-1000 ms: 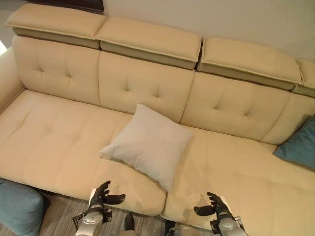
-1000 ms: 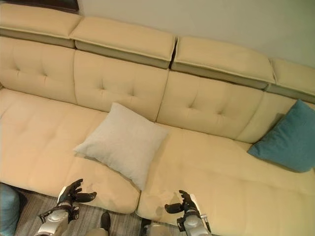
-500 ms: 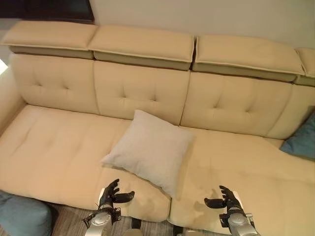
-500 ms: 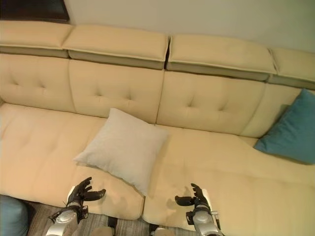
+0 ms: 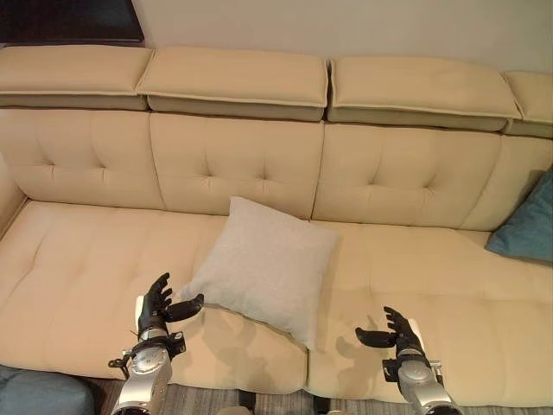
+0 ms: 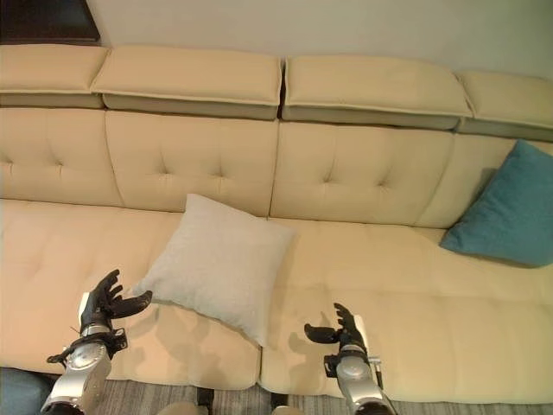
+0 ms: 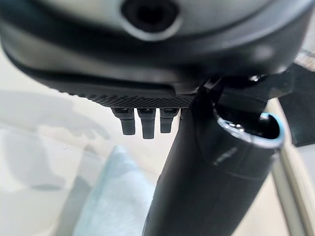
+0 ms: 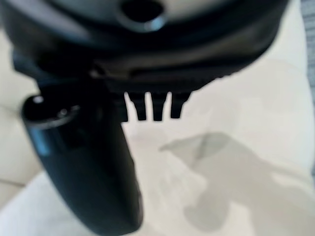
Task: Pick up all the scattered cushions and arrange them neatly on the sofa.
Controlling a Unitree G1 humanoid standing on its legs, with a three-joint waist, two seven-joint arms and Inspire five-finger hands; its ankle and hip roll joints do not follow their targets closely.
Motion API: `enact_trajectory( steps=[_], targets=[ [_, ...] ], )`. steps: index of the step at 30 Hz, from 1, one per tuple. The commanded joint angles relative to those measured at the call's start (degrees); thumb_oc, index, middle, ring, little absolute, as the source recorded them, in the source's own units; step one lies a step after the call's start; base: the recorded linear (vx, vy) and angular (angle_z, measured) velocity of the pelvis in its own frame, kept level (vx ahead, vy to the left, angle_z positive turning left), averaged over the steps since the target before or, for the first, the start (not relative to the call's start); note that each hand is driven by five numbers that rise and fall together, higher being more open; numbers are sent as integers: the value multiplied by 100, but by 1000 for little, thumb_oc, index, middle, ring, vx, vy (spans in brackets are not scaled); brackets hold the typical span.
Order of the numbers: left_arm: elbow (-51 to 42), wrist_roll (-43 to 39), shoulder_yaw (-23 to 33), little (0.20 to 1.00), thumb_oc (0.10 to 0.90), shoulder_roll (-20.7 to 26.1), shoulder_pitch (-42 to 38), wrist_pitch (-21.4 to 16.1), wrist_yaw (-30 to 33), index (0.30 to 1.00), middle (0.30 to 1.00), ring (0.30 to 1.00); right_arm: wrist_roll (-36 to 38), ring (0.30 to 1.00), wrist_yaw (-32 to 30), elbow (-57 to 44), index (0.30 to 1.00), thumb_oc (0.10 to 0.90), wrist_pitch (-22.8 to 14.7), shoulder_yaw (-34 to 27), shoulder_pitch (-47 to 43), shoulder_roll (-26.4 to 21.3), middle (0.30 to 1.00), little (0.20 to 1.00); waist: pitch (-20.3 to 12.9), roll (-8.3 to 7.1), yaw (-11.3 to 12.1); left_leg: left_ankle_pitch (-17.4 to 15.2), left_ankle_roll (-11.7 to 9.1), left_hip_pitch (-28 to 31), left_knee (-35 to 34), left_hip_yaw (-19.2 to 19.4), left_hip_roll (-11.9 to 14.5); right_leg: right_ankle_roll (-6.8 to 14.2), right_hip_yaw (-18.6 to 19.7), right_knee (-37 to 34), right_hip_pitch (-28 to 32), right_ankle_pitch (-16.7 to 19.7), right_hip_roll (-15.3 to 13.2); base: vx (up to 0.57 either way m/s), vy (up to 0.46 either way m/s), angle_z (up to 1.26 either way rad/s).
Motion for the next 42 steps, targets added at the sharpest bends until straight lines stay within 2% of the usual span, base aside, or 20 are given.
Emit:
enact_trajectory(
  steps=[1, 7, 8, 12, 15, 20, 22, 25, 26, 29, 30, 31, 32, 33, 42],
  targets=[
    [-350, 264, 22, 900, 800, 458, -537, -593, 313, 900, 900, 900, 488, 900, -228, -245, 900, 800, -360, -35, -458, -133, 900, 900, -343, -171, 32, -768, -17, -160, 11, -103, -153, 291, -251, 382, -227, -554, -337, 0, 0, 0],
    [-109, 190, -261, 900, 800, 600, -1225, -629, 509, 900, 900, 900, 1093, 900, -300, -157, 900, 800, -482, 170, -915, 155, 900, 900, -258, -131, -17, -683, -38, -484, 11, -85, -109, 286, -214, 306, -552, -448, -283, -38, 14, -9],
    [-27, 254, -391, 900, 800, 623, -1508, -594, 640, 900, 900, 900, 1408, 900, -357, -154, 900, 800, -552, 232, -1122, 334, 900, 900, -191, -143, -41, -628, -59, -673, 11, -108, -91, 275, -214, 233, -710, -372, -266, -38, 11, -5],
    [125, 254, -596, 900, 800, 598, -1865, -595, 730, 900, 900, 900, 1865, 900, -383, -170, 900, 800, -670, 323, -1392, 565, 900, 900, -136, -151, -66, -532, -92, -974, 11, -139, -84, 238, -224, 166, -958, -306, -236, -42, 22, 0],
    [359, 161, -889, 900, 800, 486, -2292, -612, 797, 900, 900, 900, 2601, 900, -395, -229, 900, 800, -893, 459, -1696, 873, 900, 900, -49, -161, -96, -431, -122, -1353, 11, -199, -99, 208, -181, 101, -1280, -209, -212, -15, 25, 3],
    [733, 155, -1225, 900, 800, 422, -2763, -597, 826, 900, 900, 900, 3322, 900, -271, -258, 900, 800, -1097, 703, -2056, 1099, 900, 900, 10, -179, -100, -335, -165, -1673, 11, -215, -108, 209, -151, 65, -1573, -110, -206, 20, 22, 0],
    [1009, 89, -1493, 900, 800, 306, -3005, -581, 790, 900, 900, 900, 3526, 900, -183, -239, 900, 800, -1139, 1007, -2292, 1223, 900, 900, 105, -179, -83, -305, -187, -1787, 11, -228, -112, 202, -133, 68, -1677, -103, -221, 17, 14, 1],
    [1102, 11, -1626, 900, 800, 186, -3107, -586, 733, 900, 900, 900, 3674, 900, -110, -193, 900, 800, -1154, 1130, -2434, 1316, 900, 900, 166, -178, -55, -281, -196, -1853, 11, -234, -117, 199, -146, 68, -1724, -97, -235, 0, 0, 0],
    [1227, -274, -1820, 900, 800, -73, -3192, -638, 653, 900, 900, 900, 4010, 900, -8, -207, 900, 800, -1213, 1357, -2562, 1551, 900, 900, 262, -165, -15, -252, -211, -1892, 11, -249, -123, 196, -158, 76, -1750, -99, -251, 0, 0, 0],
    [1312, -383, -1993, 900, 800, -254, -3240, -642, 552, 900, 900, 900, 4111, 900, 134, -212, 900, 800, -1178, 1611, -2641, 1710, 900, 900, 341, -152, 18, -243, -217, -1895, 11, -258, -124, 194, -166, 86, -1758, -98, -261, 11, -6, 7],
    [1373, -399, -2180, 818, 745, -387, -3257, -654, 459, 818, 818, 818, 4107, 900, 267, -222, 900, 800, -1156, 1836, -2723, 1786, 900, 900, 408, -137, 53, -231, -221, -1886, 11, -261, -129, 191, -175, 93, -1749, -101, -265, -1, -9, 5],
    [1379, -416, -2247, 592, 595, -431, -3276, -655, 417, 592, 592, 592, 4093, 900, 336, -231, 900, 800, -1139, 1954, -2748, 1805, 900, 900, 430, -135, 63, -228, -225, -1886, 11, -266, -125, 190, -181, 97, -1748, -104, -267, 1, -17, 5],
    [1337, -433, -2293, 401, 467, -466, -3262, -663, 382, 401, 401, 401, 4106, 512, 401, -282, 512, 541, -1134, 2026, -2753, 1834, 512, 512, 449, -129, 73, -225, -229, -1882, 11, -263, -128, 189, -187, 100, -1742, -105, -267, -5, -15, 5],
    [1267, -458, -2334, 300, 400, -491, -3242, -690, 369, 300, 300, 300, 4111, 300, 442, -352, 300, 400, -1157, 2099, -2745, 1841, 300, 300, 476, -119, 84, -220, -233, -1875, 11, -260, -129, 187, -196, 98, -1727, -109, -265, -5, -8, 6],
    [347, -1048, -2109, 300, 400, -650, -3076, -987, 461, 300, 300, 300, 3919, 300, 517, -1032, 300, 400, -1343, 2142, -2357, 1709, 300, 300, 536, -90, 50, -270, -233, -1722, 11, -268, -114, 168, -213, 106, -1569, -188, -236, -16, -19, 4]
  ],
)
